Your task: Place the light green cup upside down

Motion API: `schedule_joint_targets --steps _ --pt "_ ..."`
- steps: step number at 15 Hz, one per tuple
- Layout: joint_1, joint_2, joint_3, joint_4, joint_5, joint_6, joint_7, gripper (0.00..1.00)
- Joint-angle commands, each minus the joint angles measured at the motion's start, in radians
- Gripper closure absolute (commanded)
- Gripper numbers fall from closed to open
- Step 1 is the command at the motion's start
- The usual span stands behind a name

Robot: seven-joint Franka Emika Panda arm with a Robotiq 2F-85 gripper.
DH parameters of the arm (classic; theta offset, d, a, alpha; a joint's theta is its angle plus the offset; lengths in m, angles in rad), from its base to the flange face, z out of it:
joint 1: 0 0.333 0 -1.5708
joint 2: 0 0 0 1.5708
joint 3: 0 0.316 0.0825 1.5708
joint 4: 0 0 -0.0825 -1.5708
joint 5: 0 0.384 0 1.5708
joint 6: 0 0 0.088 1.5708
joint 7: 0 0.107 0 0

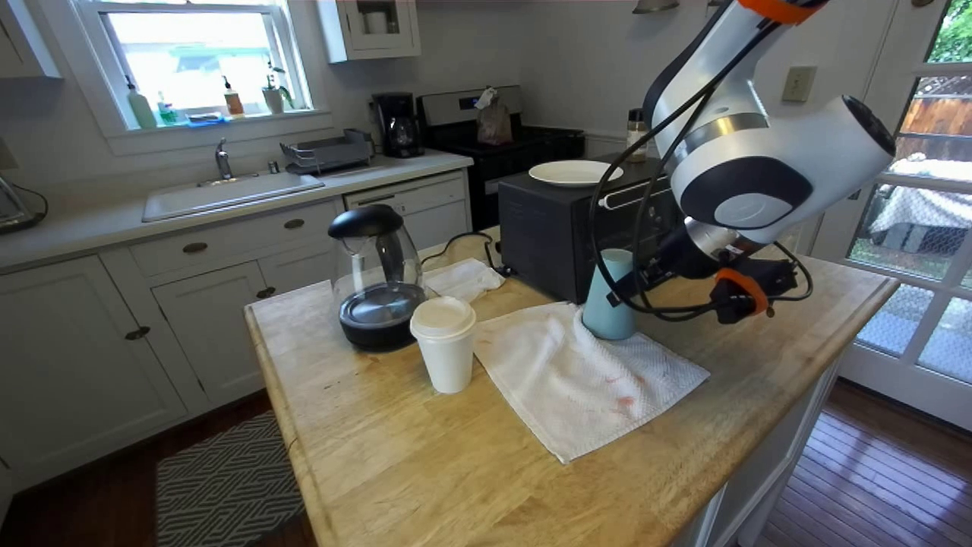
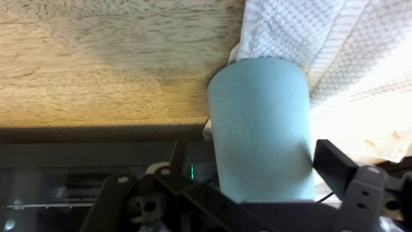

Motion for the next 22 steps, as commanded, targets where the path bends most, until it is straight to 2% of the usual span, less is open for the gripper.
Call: schedule_joint_targets --steps 1,8,12,16,17,18,20,22 --pt "-0.048 -0.14 0.06 -0.048 -0.148 0.056 0.096 0.0" --pt "-0.103 -0.308 0.15 -0.143 -0.501 0.147 0.356 0.0" --pt "-0.105 -0.355 0.147 -0.209 -0.724 0.137 0.543 0.0" --pt "-0.09 -0.374 0.102 -0.265 -0.996 0.129 0.724 0.0" --pt "-0.286 -0.396 0.288 -0.266 -1.073 0.15 0.761 0.0" --pt "-0.326 -0.399 0.316 -0.276 -1.147 0.135 0.812 0.0" --pt "-0.468 -0.407 0.428 -0.286 -1.3 0.113 0.92 0.0" --pt "-0.571 -0.427 0.498 -0.295 -1.454 0.083 1.038 0.0"
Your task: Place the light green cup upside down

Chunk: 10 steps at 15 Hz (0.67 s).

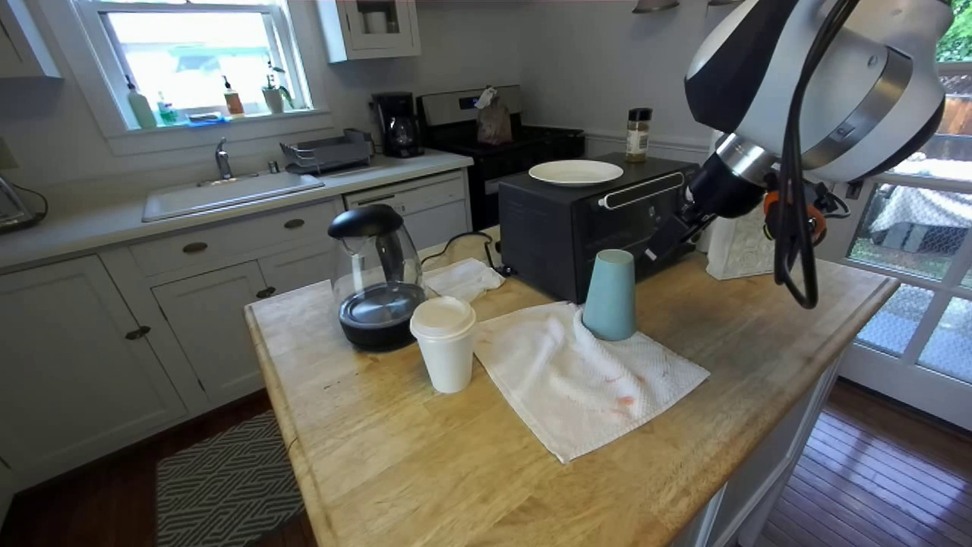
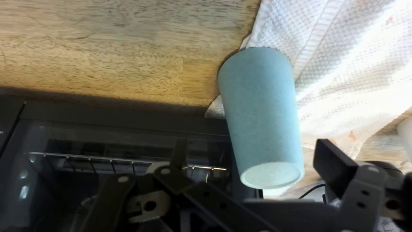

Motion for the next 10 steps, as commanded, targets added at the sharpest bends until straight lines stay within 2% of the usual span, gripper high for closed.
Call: schedule_joint_targets --steps 1,2,3,4,5,10 --pt "-0.041 -0.067 -0.01 -0.035 -0.205 -0.069 0.154 0.0" --pt "-0.063 -0.076 -0.003 -0.035 -0.26 -0.091 0.198 0.0" --pt "-0.197 -0.092 0.113 -0.044 -0.365 -0.111 0.283 0.0" --pt "-0.084 -0.096 -0.007 -0.034 -0.378 -0.142 0.296 0.0" --pt "-0.105 -0.109 0.001 -0.031 -0.438 -0.172 0.347 0.0" --pt "-0.121 -0.17 -0.018 -0.009 -0.677 -0.297 0.538 0.0"
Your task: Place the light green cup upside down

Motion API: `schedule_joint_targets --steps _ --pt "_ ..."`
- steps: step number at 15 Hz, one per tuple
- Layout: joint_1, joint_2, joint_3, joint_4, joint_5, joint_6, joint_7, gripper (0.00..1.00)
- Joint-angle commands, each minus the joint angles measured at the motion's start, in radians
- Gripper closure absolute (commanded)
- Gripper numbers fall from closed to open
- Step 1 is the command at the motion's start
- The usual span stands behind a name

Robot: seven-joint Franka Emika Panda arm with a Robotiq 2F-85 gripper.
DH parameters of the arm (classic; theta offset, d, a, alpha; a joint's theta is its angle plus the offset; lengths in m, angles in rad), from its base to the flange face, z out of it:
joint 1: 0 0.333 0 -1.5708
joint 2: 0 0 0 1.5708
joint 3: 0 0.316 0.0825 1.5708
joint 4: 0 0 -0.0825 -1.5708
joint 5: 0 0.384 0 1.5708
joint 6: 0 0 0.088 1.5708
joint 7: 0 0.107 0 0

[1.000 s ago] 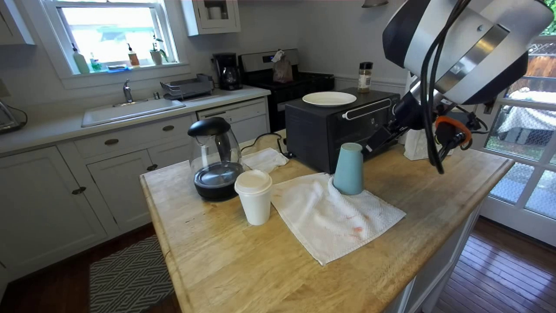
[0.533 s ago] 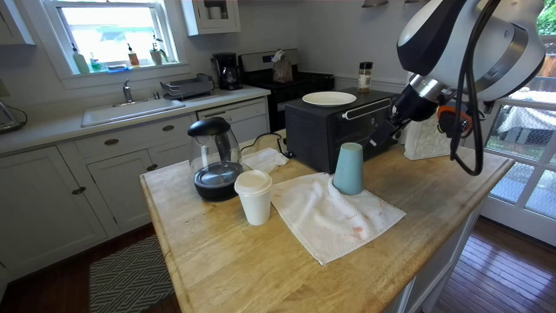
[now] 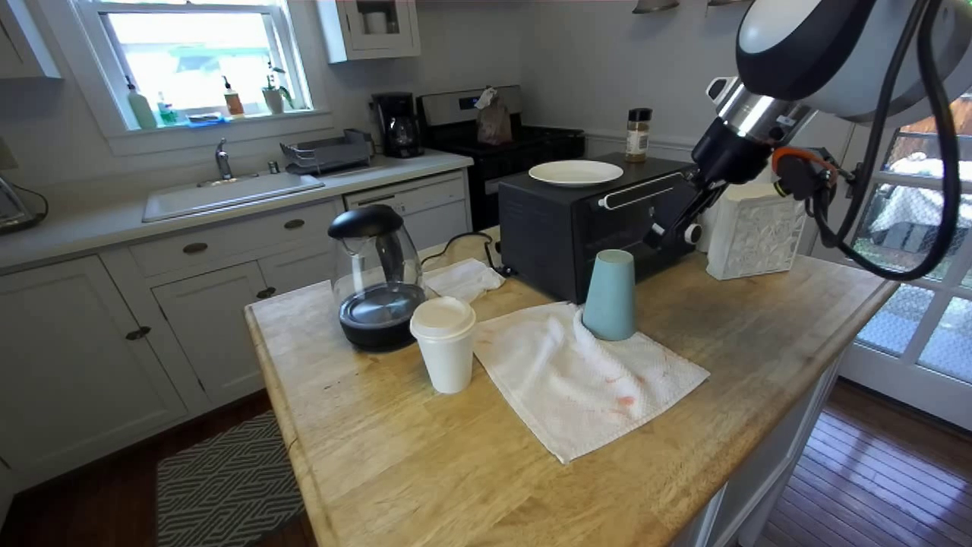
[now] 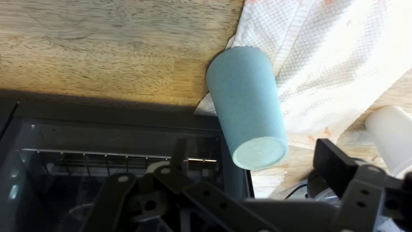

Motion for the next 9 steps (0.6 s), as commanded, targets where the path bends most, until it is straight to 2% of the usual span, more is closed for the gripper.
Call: schedule_joint_targets --steps 1,2,4,9 --pt "-0.015 -0.072 -0.009 0.006 -0.172 -0.102 0.136 0.0" --pt "-0.002 -0.028 -0.005 0.002 -0.089 -0.041 0.07 0.0" --pt "-0.004 -0.05 -0.006 0.004 -0.129 -0.068 0.102 0.0" --pt "-0.006 -0.057 -0.007 0.004 -0.135 -0.072 0.106 0.0"
